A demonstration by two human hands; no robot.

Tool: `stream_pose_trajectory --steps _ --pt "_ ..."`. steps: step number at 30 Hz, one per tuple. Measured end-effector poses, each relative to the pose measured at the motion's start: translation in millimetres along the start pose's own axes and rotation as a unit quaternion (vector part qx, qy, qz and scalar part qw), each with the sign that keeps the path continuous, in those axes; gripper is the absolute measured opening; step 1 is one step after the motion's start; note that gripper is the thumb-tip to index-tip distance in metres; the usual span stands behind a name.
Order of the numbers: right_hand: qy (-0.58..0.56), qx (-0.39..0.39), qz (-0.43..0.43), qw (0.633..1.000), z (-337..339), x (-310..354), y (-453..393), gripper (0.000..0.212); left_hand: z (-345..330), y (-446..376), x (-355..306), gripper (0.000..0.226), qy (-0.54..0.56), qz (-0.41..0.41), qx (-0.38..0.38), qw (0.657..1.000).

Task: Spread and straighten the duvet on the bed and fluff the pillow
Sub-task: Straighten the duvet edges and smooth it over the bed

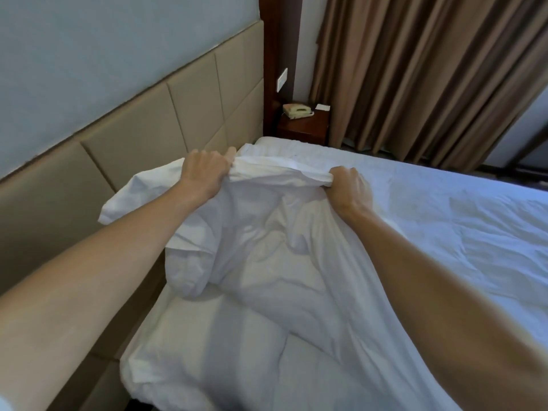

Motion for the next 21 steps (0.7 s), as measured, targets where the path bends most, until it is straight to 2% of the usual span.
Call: stream_pose_trajectory --steps 4,9,13,18,21 --pt "0.02 -0.005 -0.016 1.0 -9 21 -63 0.012 -16 -57 31 0.053 -0.059 -0.077 -0.065 0.993" --pt "0.018 -0.001 -0.046 0.999 -31 16 -135 0.014 -39 -127 42 0.071 -0.103 -0.195 -0.062 0.973" --pt "0.026 -0.026 -0.049 0.998 -43 5 -192 0.016 -44 -189 37 0.062 -0.12 -0.269 -0.097 0.951" --pt "0.068 -0.062 -0.026 0.995 -59 -2 -269 0.013 -68 -269 42 0.059 -0.159 -0.261 -0.104 0.947" --pt "0.089 -0.076 -0.001 0.993 -66 4 -321 0.016 -82 -304 42 0.055 -0.215 -0.31 -0.098 0.921"
Point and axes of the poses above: each hand's wrist, its own y-axis away from the middle knuckle, its own z-axis out of the back of the hand, x = y × z, the point moved 10 cm from there along -y, towards the middle knuckle, and after that the axes turned 13 degrees about y, right-handed, at the moved point
